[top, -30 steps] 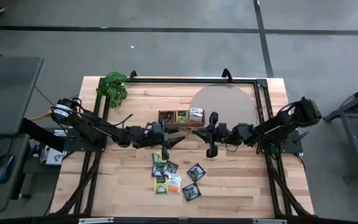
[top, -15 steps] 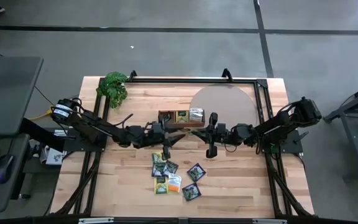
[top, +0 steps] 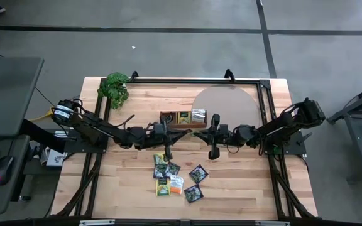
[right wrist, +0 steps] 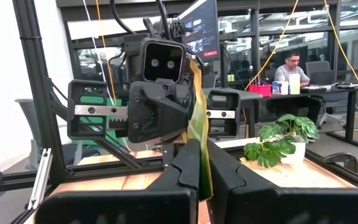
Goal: Pick & Place Tea
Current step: Put the yellow tea bag into the middle section of the wooden organizer
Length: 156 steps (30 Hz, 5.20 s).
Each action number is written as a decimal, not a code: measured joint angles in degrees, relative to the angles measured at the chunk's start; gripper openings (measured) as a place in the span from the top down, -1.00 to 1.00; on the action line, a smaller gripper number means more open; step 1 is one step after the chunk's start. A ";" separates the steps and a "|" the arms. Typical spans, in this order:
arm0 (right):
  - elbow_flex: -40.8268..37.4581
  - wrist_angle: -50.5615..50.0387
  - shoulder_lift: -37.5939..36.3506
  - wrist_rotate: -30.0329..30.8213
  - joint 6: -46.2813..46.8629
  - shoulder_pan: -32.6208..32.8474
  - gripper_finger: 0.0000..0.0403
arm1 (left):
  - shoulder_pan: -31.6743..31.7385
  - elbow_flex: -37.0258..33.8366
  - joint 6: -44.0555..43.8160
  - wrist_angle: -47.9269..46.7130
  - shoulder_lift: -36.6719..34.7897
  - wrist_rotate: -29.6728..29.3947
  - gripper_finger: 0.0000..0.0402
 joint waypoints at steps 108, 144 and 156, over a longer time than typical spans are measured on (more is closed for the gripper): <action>10.14 -46.15 -2.53 -3.42 5.29 0.20 0.95 | 15.47 18.28 -6.17 -76.68 1.61 5.56 0.36; 63.38 -81.38 40.54 -14.16 -0.97 -9.80 1.00 | 13.42 -13.97 -30.90 -72.73 -19.74 2.43 0.36; 63.23 -79.81 40.54 -15.29 -0.04 -10.21 1.00 | 13.42 -13.97 -30.93 -72.13 -19.74 2.68 0.36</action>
